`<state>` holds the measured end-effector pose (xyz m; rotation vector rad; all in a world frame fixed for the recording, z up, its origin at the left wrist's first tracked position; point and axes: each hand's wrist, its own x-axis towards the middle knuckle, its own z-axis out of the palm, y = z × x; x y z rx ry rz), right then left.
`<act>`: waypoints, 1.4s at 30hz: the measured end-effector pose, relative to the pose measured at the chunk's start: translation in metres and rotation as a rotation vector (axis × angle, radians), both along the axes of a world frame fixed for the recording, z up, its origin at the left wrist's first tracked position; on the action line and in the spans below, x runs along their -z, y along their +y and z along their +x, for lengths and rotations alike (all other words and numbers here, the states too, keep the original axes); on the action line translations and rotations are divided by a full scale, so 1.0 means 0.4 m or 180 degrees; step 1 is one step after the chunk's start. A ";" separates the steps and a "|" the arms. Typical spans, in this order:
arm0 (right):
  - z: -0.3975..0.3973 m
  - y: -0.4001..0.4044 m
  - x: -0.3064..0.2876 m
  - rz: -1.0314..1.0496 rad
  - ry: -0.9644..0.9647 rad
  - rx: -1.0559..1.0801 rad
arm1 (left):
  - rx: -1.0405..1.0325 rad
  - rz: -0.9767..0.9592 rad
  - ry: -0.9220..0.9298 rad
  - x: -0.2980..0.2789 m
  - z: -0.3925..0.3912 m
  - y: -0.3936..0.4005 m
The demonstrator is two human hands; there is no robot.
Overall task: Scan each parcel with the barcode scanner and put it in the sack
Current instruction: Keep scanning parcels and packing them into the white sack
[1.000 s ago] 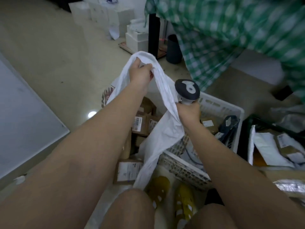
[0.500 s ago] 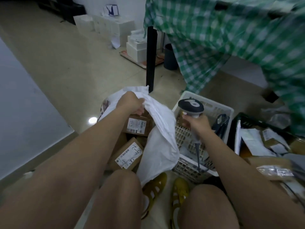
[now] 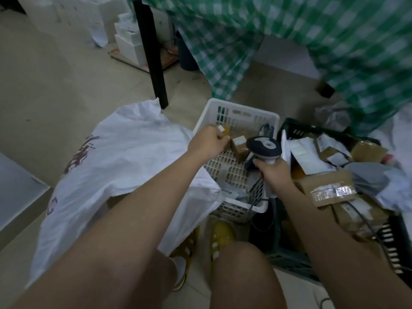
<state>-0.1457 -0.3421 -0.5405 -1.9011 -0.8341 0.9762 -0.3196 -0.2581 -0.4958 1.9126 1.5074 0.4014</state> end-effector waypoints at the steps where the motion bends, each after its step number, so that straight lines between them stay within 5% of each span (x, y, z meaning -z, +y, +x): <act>1: 0.012 0.006 0.018 -0.0054 -0.0028 -0.0031 | 0.0120 -0.0089 0.0098 0.039 0.029 0.009; 14: 0.088 0.156 0.211 -0.0608 0.0096 -0.0423 | 0.1332 -0.1815 0.1056 0.535 0.218 0.116; 21: 0.114 0.180 0.258 -0.0798 0.0323 -0.0404 | 0.1598 -0.2035 0.1478 0.670 0.260 0.138; 28: 0.106 0.181 0.261 -0.0765 0.0428 -0.0400 | 0.1941 -0.1649 0.2727 0.687 0.296 0.112; 36: 0.075 0.146 0.179 -0.0483 0.0198 -0.0194 | 0.0176 -0.0560 0.0261 0.519 0.222 0.148; 42: 0.009 0.090 0.049 0.0049 0.0149 0.0017 | -0.0300 -0.0281 -0.1092 0.252 0.119 0.143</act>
